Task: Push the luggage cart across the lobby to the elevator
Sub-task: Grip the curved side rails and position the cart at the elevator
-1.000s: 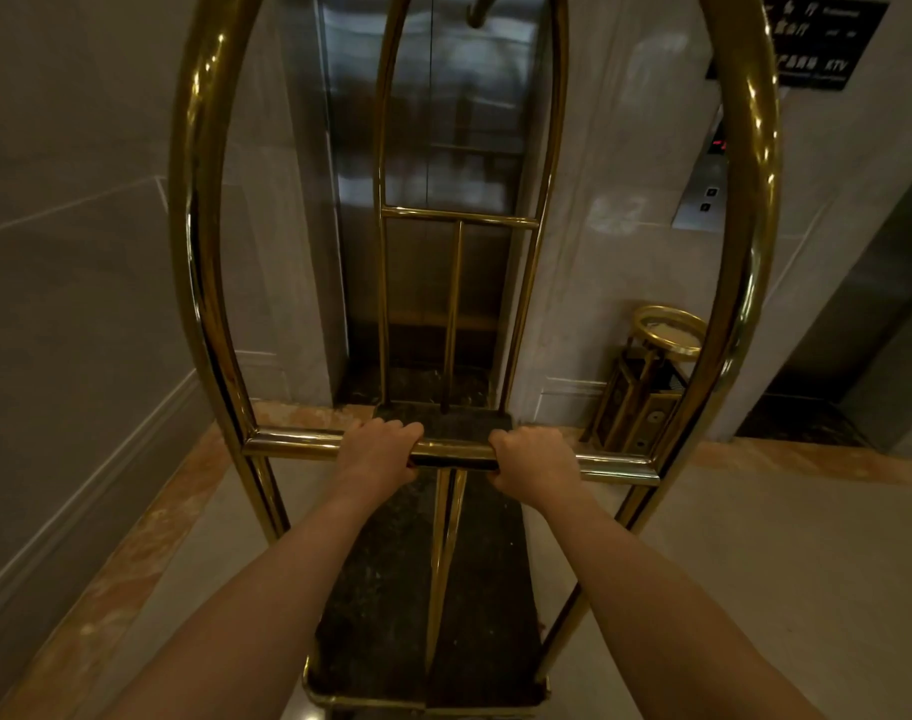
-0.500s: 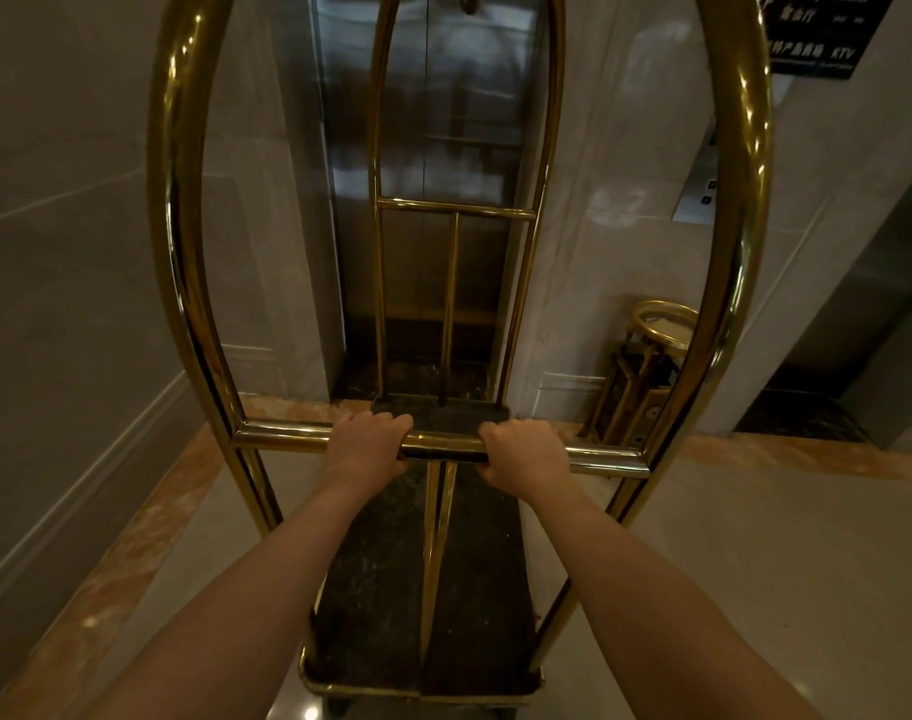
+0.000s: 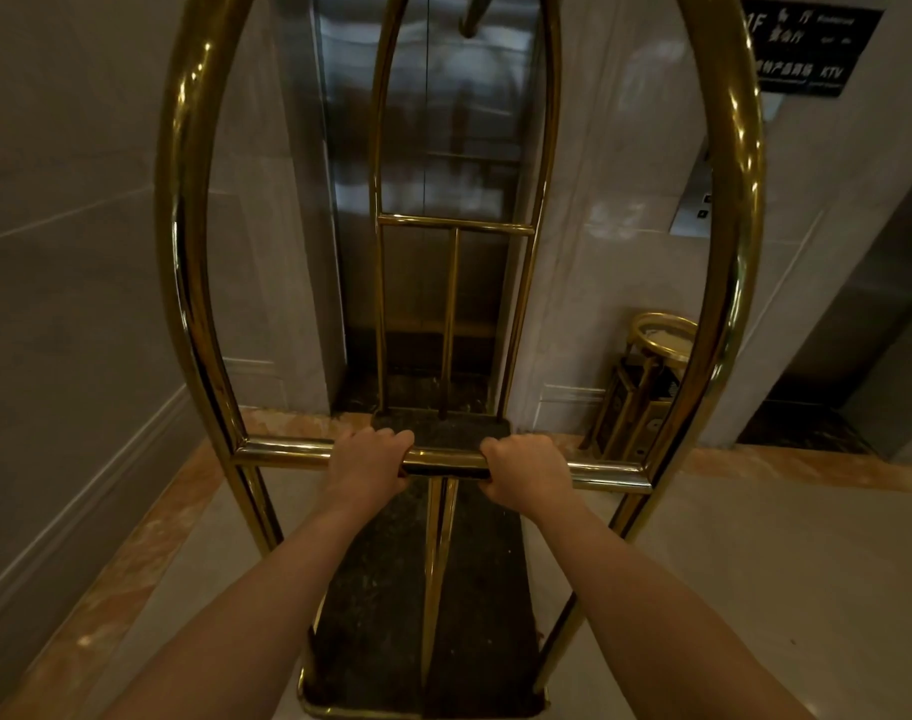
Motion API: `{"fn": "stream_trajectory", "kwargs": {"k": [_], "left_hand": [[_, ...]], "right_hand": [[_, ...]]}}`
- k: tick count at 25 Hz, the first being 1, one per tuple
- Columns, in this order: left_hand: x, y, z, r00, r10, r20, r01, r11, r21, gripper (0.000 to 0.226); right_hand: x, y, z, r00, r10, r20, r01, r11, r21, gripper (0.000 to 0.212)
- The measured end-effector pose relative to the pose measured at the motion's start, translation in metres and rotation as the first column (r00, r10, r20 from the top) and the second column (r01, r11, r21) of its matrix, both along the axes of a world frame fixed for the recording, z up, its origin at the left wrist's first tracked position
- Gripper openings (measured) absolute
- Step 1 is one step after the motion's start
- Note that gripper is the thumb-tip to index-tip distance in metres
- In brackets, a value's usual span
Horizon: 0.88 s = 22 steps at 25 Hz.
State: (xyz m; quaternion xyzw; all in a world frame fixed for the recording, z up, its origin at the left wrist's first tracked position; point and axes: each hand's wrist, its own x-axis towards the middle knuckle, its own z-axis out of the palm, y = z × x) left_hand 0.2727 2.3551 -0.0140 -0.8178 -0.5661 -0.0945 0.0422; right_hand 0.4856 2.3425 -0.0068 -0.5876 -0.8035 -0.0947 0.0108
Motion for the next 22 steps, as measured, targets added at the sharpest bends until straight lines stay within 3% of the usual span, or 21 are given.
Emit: {"fn": "stream_trajectory", "kwargs": {"k": [14,20,22], "left_hand": [[-0.002,0.000,0.003,1.000,-0.022,0.004,0.022,0.999,-0.039,0.027],[-0.009,-0.005,0.018,0.997,-0.070,-0.012,0.067,0.980,-0.189,0.044],[-0.013,-0.011,0.026,0.996,-0.069,0.052,0.075,0.988,-0.137,0.043]], "right_hand": [[-0.008,-0.007,0.001,0.995,-0.064,-0.077,0.066,0.998,0.024,0.025],[-0.010,-0.014,-0.004,0.984,-0.126,-0.129,0.132,0.990,0.042,0.044],[-0.010,-0.014,-0.005,0.980,-0.136,-0.146,0.141,0.990,0.023,0.043]]}}
